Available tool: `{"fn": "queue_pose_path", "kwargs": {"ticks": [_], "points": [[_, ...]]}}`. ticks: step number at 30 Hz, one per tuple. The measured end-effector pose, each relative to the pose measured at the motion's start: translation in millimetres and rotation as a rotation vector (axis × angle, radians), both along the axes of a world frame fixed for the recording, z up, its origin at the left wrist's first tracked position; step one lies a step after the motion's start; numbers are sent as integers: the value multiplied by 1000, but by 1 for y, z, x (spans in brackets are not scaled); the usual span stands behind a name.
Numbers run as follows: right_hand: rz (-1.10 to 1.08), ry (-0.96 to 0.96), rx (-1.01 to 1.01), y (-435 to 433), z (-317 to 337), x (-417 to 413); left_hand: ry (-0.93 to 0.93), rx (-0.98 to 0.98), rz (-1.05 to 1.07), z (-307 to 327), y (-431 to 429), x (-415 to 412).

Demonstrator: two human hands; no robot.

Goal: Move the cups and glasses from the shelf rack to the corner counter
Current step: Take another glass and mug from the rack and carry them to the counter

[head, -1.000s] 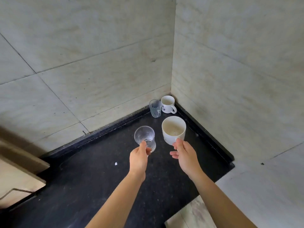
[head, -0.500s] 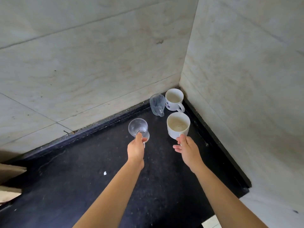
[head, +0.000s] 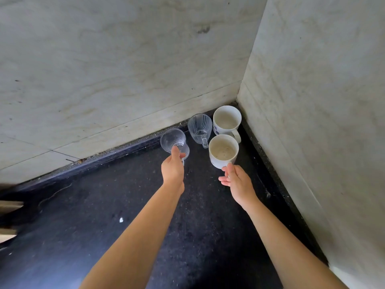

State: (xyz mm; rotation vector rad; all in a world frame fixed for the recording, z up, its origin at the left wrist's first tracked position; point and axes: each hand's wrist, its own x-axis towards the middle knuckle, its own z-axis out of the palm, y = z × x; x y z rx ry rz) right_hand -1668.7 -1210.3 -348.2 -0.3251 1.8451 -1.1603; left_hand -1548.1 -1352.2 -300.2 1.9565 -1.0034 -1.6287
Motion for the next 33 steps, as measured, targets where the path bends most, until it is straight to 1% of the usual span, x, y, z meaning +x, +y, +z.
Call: {"fn": "queue_pose_path", "kwargs": {"ticks": [5,9,12,14,16,19,22,25,28,31,33], "points": [[36,44,19,-7,-5,-10,11,23,-28,-5,-12,-8],[94,170,82,-12,-1,-15,13,17,-52,-4,-19,-10],[109,218,133,-11,6,-14,-6,7,-105,0,-20,-7],[115,281,187,-11,12,-13,-68,-42,-203,7,-16,0],[128,372,251,-9,22,-13,-173,-132,-365,15,-6,14],[142,577,272,0,44,-6,-332,-317,-560,30,12,44],[201,854,148,3,73,7,-560,-589,-729,50,30,82],[336,1086,-1,-7,95,27,-780,-738,-786,73,45,128],[514,1160,-124,-27,109,64,-914,-768,-694,98,66,181],[702,1190,-269,-50,117,118,-1031,-753,-508,121,99,235],[833,1159,-384,-58,124,161,-1104,-703,-370,133,128,272]]}}
